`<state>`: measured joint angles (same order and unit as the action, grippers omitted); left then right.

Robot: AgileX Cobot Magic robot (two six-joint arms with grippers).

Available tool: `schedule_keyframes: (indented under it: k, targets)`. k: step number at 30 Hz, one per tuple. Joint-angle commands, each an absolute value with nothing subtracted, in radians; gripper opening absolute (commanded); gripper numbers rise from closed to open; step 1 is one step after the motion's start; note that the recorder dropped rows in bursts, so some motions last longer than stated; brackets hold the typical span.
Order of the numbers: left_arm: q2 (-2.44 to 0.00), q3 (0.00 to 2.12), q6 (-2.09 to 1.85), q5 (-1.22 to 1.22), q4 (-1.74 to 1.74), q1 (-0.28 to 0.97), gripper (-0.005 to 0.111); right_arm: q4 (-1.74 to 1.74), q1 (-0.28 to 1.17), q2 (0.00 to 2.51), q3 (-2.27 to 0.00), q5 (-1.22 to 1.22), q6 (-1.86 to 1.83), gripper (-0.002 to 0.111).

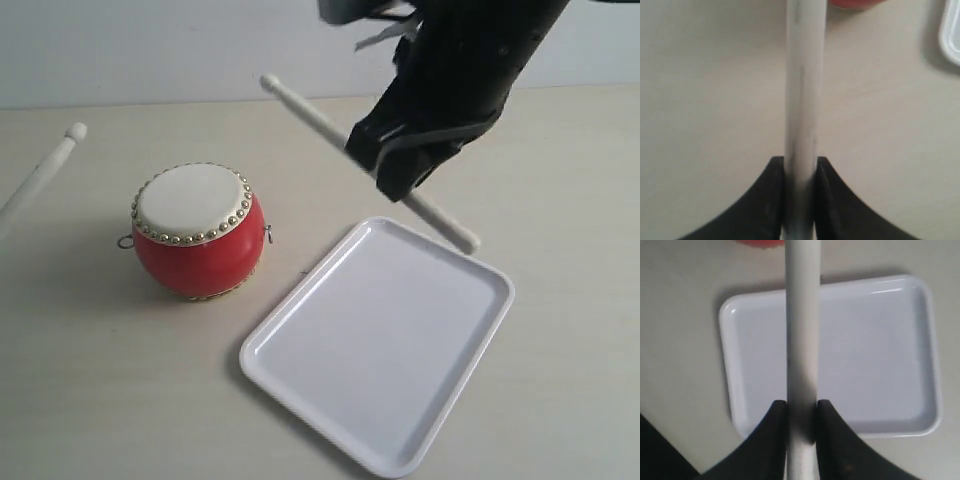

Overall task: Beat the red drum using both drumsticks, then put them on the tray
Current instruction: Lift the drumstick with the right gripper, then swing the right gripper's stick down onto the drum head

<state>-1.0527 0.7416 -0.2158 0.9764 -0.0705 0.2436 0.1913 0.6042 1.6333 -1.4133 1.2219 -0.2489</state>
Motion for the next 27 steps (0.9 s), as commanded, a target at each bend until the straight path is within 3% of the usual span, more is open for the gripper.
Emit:
schedule_keyframes:
  k: [1, 10, 21, 27]
  targets:
    - [-0.972, 0.707, -0.135, 0.938, 0.012, 0.259, 0.000, 0.146, 0.704, 1.628, -1.371, 1.221, -0.240, 0.000]
    - [-1.015, 0.628, -0.150, 0.809, -0.076, 0.260, 0.000, 0.101, 0.733, 1.745, -1.382, 1.221, -0.212, 0.000]
    - [-1.125, 0.628, -0.231, 0.797, -0.156, 0.260, 0.000, 0.094, 0.733, 1.808, -1.589, 1.221, -0.212, 0.000]
    - [-1.131, 0.628, -0.231, 0.794, -0.151, 0.260, 0.000, 0.132, 0.733, 1.992, -1.564, 1.221, -0.212, 0.000]
